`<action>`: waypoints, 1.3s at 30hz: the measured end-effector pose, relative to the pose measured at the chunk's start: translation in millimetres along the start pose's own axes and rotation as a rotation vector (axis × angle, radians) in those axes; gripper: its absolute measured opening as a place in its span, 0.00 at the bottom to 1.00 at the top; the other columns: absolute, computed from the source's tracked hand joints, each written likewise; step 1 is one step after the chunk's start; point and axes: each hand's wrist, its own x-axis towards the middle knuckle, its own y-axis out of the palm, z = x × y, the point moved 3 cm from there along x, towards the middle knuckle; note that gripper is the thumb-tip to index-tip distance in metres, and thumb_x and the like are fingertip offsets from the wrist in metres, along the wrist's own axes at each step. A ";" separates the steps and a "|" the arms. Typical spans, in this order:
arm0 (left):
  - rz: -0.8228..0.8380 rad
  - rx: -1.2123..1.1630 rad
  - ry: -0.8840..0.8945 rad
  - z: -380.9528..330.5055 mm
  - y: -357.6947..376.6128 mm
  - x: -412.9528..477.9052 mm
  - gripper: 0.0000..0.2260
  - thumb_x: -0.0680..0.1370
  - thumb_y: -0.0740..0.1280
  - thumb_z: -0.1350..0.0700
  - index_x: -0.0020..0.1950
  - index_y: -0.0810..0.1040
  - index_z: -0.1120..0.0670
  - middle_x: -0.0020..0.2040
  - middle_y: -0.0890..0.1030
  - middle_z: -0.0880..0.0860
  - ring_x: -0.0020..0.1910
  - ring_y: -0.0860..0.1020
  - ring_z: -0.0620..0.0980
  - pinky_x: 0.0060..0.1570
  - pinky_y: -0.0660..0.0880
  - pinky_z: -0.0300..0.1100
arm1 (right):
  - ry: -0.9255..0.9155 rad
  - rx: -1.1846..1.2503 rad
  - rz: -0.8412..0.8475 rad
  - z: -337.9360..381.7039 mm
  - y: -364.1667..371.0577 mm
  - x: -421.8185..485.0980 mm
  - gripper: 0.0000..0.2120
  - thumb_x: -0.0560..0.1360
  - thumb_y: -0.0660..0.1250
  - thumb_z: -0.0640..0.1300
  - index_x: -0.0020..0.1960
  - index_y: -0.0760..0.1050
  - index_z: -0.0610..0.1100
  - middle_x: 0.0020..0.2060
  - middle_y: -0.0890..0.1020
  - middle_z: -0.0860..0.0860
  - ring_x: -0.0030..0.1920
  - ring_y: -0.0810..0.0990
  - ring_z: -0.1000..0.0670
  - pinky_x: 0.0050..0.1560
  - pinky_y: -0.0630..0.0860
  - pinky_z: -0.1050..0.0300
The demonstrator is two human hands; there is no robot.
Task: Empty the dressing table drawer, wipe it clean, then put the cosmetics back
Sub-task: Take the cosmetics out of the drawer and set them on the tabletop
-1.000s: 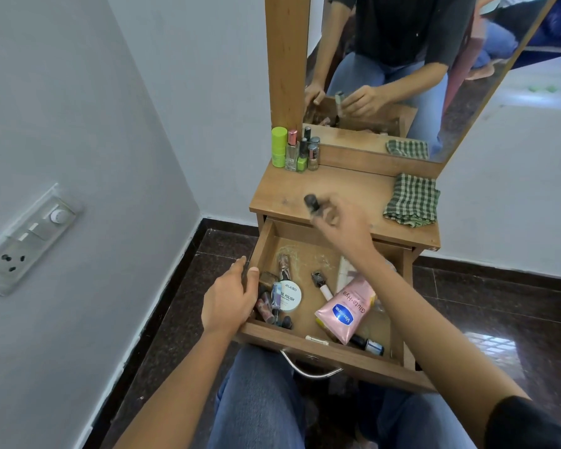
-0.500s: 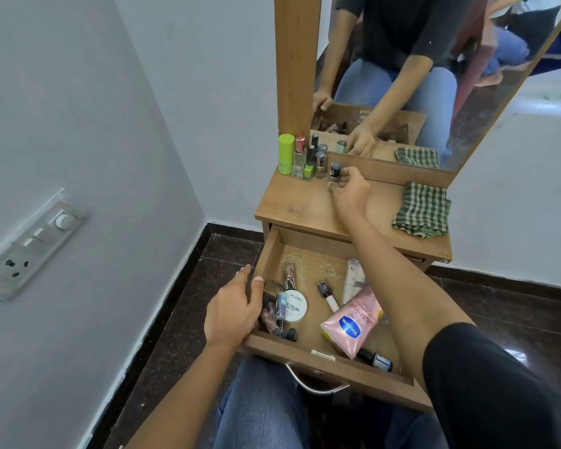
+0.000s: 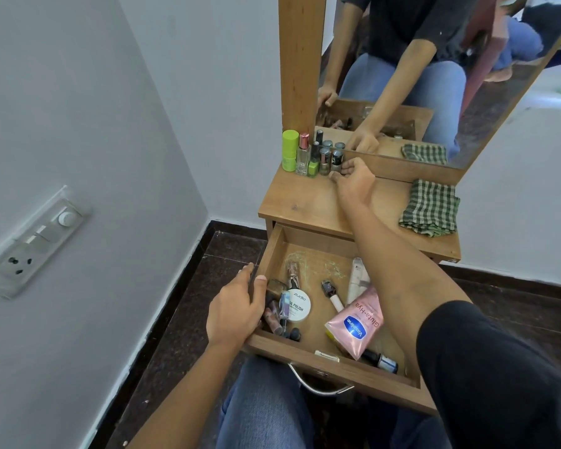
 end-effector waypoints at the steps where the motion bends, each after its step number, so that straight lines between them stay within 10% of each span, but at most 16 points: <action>1: -0.001 0.003 0.002 0.0 0.1 0.1 0.23 0.81 0.53 0.41 0.74 0.68 0.49 0.62 0.80 0.52 0.59 0.79 0.53 0.55 0.74 0.49 | 0.006 -0.026 -0.005 0.1 -0.1 0.6 0.11 0.68 0.75 0.42 0.44 0.74 0.46 0.40 0.79 0.52 0.41 0.76 0.53 0.41 0.73 0.59; 18: 0.009 0.002 -0.012 -2.5 -2.6 -1.2 0.23 0.81 0.53 0.42 0.73 0.69 0.49 0.58 0.82 0.53 0.56 0.80 0.54 0.53 0.76 0.50 | -0.245 0.067 0.101 -7.6 -40.8 -81.7 0.07 0.73 0.70 0.41 0.50 0.77 0.41 0.41 0.80 0.49 0.41 0.77 0.54 0.40 0.72 0.71; 27: 0.005 0.007 0.007 -4.1 -2.9 -1.9 0.22 0.82 0.54 0.43 0.73 0.69 0.50 0.63 0.79 0.54 0.59 0.78 0.56 0.55 0.74 0.50 | -0.278 -1.001 0.602 -56.8 -50.4 -179.3 0.16 0.74 0.67 0.49 0.58 0.71 0.43 0.51 0.80 0.45 0.52 0.79 0.42 0.48 0.74 0.51; 32: 0.003 0.011 0.011 -3.5 -2.8 -2.3 0.22 0.82 0.53 0.43 0.73 0.70 0.50 0.63 0.79 0.54 0.58 0.79 0.55 0.53 0.75 0.50 | -0.250 -1.128 0.573 -66.4 -43.6 -191.8 0.29 0.74 0.68 0.47 0.70 0.62 0.39 0.52 0.81 0.44 0.53 0.81 0.42 0.44 0.76 0.53; 39: 0.000 -0.001 0.016 -2.7 -2.2 -1.4 0.22 0.82 0.53 0.43 0.73 0.69 0.50 0.62 0.80 0.53 0.58 0.79 0.55 0.54 0.76 0.51 | -0.238 -1.145 0.543 -72.1 -35.8 -190.1 0.21 0.76 0.63 0.40 0.67 0.65 0.39 0.52 0.81 0.45 0.54 0.80 0.42 0.45 0.76 0.53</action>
